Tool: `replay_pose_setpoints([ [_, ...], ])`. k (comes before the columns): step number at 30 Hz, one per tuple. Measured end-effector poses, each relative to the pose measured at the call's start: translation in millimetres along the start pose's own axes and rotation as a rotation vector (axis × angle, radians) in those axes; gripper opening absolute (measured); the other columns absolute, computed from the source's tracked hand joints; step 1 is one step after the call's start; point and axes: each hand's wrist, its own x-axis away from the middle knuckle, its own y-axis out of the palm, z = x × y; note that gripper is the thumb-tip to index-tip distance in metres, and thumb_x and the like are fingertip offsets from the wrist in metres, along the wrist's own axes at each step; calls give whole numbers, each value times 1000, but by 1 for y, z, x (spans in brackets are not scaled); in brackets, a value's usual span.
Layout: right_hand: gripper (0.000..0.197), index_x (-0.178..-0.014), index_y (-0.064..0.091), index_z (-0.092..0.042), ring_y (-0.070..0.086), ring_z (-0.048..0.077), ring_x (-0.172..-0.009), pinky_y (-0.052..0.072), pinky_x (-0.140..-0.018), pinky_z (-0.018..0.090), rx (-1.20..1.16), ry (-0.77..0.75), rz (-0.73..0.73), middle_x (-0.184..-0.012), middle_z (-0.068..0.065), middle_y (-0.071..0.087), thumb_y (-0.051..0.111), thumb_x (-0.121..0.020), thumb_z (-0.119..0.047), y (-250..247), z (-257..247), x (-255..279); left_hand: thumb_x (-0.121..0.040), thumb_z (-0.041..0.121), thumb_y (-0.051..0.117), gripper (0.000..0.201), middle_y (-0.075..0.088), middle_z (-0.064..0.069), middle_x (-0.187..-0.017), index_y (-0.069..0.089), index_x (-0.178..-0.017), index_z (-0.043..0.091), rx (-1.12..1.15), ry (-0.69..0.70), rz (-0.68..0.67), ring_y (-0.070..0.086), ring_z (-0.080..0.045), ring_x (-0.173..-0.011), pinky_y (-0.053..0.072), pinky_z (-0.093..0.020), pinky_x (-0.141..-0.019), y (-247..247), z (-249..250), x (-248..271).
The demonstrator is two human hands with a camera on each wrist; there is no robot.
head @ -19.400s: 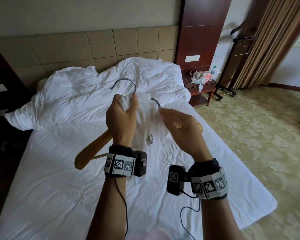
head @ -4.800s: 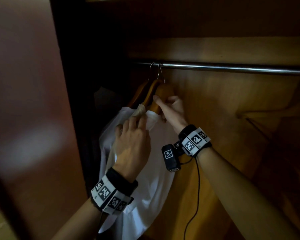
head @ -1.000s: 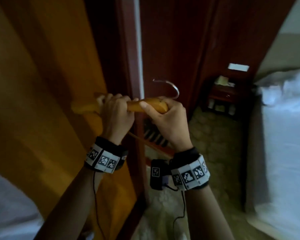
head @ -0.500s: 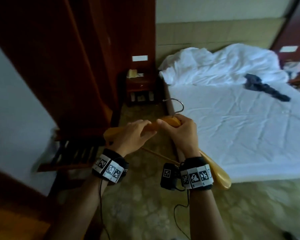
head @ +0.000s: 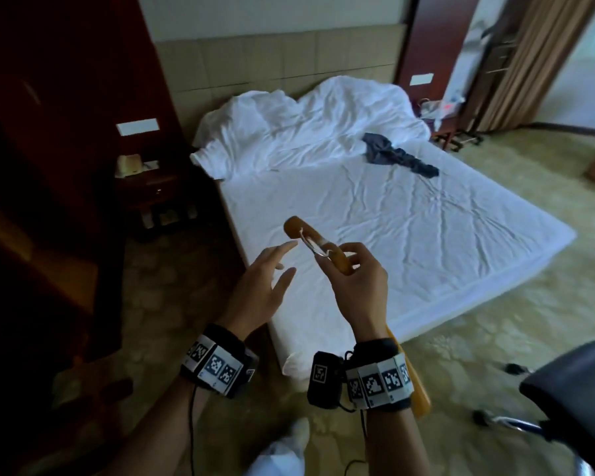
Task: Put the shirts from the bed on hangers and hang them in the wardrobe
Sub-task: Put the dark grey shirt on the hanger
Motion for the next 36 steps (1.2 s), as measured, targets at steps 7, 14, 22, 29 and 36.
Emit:
replay_pose_setpoints([
  [7,18,-94,74,-28,63,1,-66,41,-59,14,-100,40,94,-73,-11,71,82,-90,-44,-30,43,-158,-103,36,60,64,39,14,-159,29,-158,45,-97,176,-168,59,-10,-123,58,-39,-94,93,-11,-188],
  [14,15,-100,76,-24,65,-6,-69,42,-60,8,-57,27,107,-75,-18,72,84,-90,-33,-97,78,-311,-102,33,63,42,57,4,-146,56,-142,25,-106,304,-187,63,-19,-123,60,-40,-90,193,39,-364],
  [22,16,-97,78,-32,68,-4,-78,46,-64,12,34,43,161,-78,-22,74,82,-89,-45,-214,175,-468,-96,47,64,29,75,2,-88,74,-109,23,-273,489,-141,72,-22,-75,46,-24,-68,347,118,-513],
  [29,29,-105,75,-30,65,-1,-70,48,-63,22,123,77,80,-74,-16,68,84,-85,-49,-313,247,-605,-102,58,51,39,76,7,-105,70,-124,32,-279,308,-263,71,-23,-97,58,-39,-78,486,166,-618],
  [36,22,-98,69,-32,68,-5,-82,55,-74,26,155,76,-6,-84,-25,71,83,-88,-46,-359,316,-738,-102,34,60,26,75,9,-114,65,-126,29,-283,173,-336,72,-17,-99,55,-33,-77,573,183,-726],
])
